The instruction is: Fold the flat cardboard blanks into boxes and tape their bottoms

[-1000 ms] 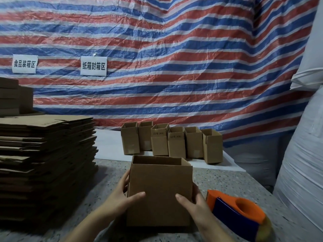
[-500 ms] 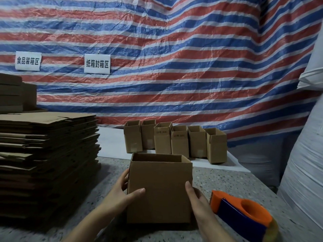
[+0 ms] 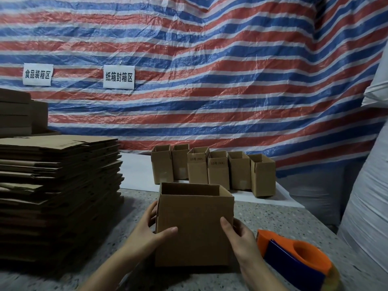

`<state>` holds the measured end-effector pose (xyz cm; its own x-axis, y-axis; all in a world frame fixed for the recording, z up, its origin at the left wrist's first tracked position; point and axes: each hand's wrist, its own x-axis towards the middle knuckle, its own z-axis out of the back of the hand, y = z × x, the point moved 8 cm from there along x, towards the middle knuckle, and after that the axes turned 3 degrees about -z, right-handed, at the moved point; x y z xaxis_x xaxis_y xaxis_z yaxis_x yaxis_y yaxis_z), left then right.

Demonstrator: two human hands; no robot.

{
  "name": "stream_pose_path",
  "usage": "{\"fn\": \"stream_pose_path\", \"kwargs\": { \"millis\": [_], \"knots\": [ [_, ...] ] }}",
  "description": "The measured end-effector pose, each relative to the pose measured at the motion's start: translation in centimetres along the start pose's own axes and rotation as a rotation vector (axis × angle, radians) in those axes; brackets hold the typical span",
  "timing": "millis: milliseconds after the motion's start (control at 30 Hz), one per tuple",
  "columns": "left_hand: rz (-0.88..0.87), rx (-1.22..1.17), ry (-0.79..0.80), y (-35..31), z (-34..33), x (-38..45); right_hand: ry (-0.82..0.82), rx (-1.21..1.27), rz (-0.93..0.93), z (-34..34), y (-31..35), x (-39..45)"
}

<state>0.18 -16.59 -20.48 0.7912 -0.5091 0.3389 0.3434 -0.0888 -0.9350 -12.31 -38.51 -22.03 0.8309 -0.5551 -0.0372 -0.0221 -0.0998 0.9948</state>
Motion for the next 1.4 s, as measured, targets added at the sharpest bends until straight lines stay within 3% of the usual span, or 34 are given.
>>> {"fn": "stream_pose_path", "kwargs": {
  "millis": [333, 533, 700, 1033, 1400],
  "knots": [
    [-0.122, -0.053, -0.243, -0.9, 1.2, 4.7, 0.025, -0.158, 0.092, -2.8, 3.1, 5.4],
    [-0.155, -0.01, -0.313, 0.3, 1.8, 9.0, 0.012, -0.228, 0.054, -5.7, 2.6, 10.9],
    [-0.117, -0.008, -0.28, 2.7, 3.1, 13.3, 0.008, -0.279, 0.021, -7.1, 2.0, 15.0],
    [0.02, 0.171, -0.025, 6.8, 6.1, 22.3, -0.032, -0.345, 0.026, -9.8, 1.4, 21.8],
    [0.117, 0.208, -0.091, 10.4, 9.1, 27.5, -0.007, -0.392, -0.012, -12.0, -0.1, 26.1]
  ]
}}
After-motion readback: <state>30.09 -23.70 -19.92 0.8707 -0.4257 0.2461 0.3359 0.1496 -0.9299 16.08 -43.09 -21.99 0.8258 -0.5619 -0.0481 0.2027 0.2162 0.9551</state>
